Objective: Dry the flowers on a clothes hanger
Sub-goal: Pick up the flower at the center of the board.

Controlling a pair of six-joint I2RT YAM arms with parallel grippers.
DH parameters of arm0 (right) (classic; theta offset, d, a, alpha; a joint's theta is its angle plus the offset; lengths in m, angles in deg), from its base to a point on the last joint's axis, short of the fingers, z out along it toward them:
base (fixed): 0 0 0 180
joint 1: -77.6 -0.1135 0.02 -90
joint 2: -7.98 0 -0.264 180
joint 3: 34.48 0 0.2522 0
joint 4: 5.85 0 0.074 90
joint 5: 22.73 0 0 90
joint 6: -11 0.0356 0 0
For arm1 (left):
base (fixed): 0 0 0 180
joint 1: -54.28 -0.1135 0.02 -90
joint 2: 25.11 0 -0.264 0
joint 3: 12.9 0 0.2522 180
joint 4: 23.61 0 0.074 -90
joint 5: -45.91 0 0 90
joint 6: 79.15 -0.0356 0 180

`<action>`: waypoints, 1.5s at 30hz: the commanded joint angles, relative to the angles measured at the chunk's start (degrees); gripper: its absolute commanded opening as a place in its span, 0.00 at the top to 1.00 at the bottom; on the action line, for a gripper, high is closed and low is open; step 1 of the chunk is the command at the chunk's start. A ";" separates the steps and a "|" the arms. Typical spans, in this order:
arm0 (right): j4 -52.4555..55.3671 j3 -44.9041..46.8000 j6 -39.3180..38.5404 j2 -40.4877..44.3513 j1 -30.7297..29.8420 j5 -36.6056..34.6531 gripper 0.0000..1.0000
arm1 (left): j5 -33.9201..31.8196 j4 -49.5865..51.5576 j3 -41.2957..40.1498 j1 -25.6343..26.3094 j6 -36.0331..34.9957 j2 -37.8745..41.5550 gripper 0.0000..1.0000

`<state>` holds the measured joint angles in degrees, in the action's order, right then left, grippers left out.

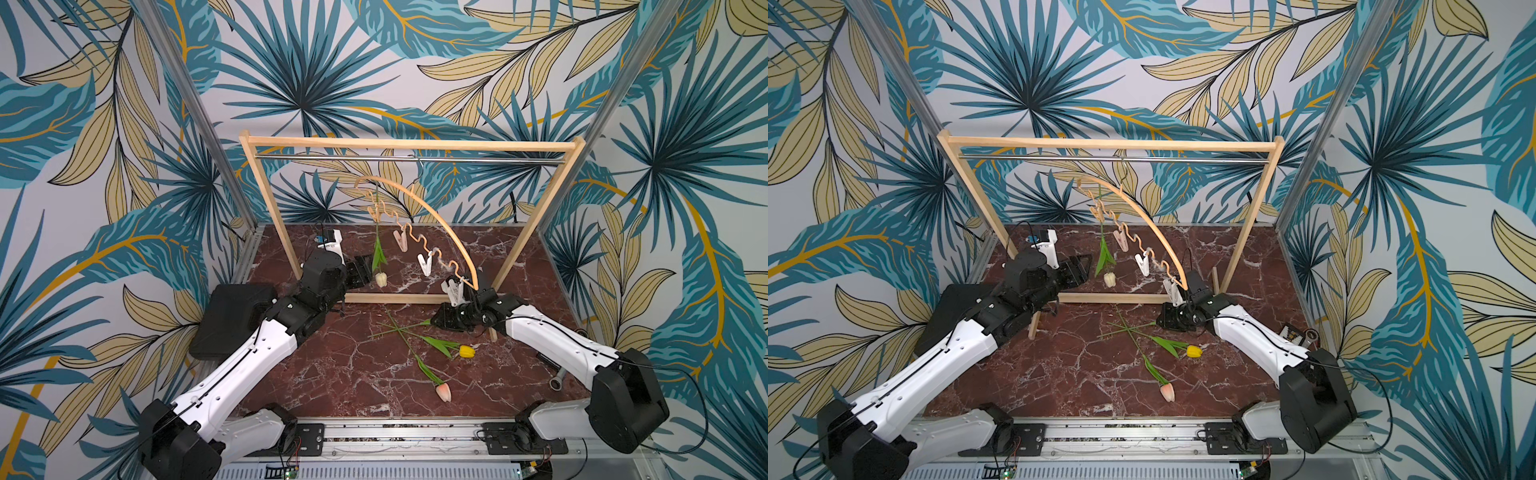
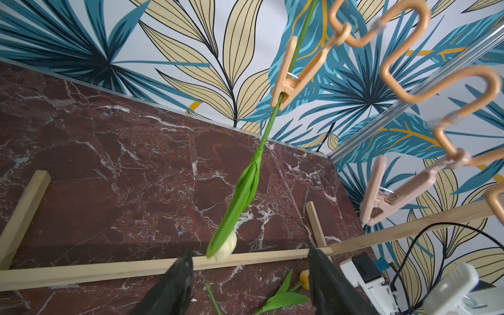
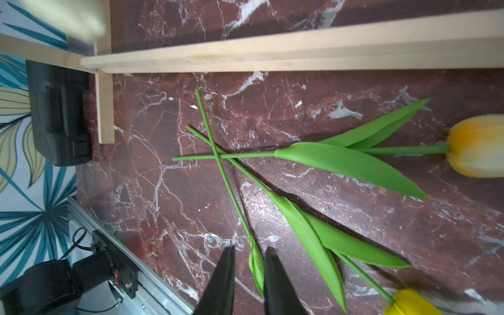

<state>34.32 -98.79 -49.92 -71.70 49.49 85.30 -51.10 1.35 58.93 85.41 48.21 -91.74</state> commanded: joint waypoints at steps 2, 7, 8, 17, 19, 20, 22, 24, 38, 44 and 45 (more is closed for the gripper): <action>0.40 3.64 0.90 -2.74 -6.95 -3.71 0.70 | -2.71 3.87 -2.26 0.75 2.59 -1.15 0.35; -1.17 1.76 4.03 -8.01 -11.18 -9.01 0.66 | -4.54 0.79 -8.29 1.03 4.61 2.11 0.36; -1.81 1.66 4.50 -8.94 -11.34 -8.89 0.64 | -5.41 0.84 -9.23 1.03 5.48 2.82 0.36; -4.63 -1.73 1.99 -15.91 -16.00 -13.48 0.61 | -3.26 0.77 -11.25 1.03 4.38 3.74 0.36; -5.44 -1.79 1.85 -16.20 -17.06 -14.89 0.62 | -3.12 1.17 -11.30 1.03 4.14 4.09 0.36; -5.72 -1.80 1.82 -16.57 -17.51 -15.55 0.62 | -3.56 1.56 -11.44 1.03 4.03 4.38 0.36; -5.81 -2.22 1.56 -17.72 -17.58 -16.76 0.62 | -4.00 2.22 -11.70 1.03 4.03 4.89 0.36; -5.12 -3.12 1.12 -19.29 -19.73 -18.61 0.65 | -3.75 2.16 -12.15 1.03 3.64 5.28 0.36; -2.19 -5.53 -2.00 -22.52 -22.40 -23.12 0.96 | -4.09 2.84 -14.29 1.03 5.26 7.12 0.38; -3.41 -6.77 -3.42 -19.14 -23.23 -19.43 1.00 | -3.11 4.14 -14.64 1.03 5.71 9.58 0.37; -3.39 -7.14 -3.50 -18.22 -23.30 -18.61 1.00 | -2.91 4.12 -15.10 1.03 6.24 10.21 0.37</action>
<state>29.23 -104.84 -52.17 -91.89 27.06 63.96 -54.31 4.83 45.68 86.22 53.59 -83.70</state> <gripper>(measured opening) 0.058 0.628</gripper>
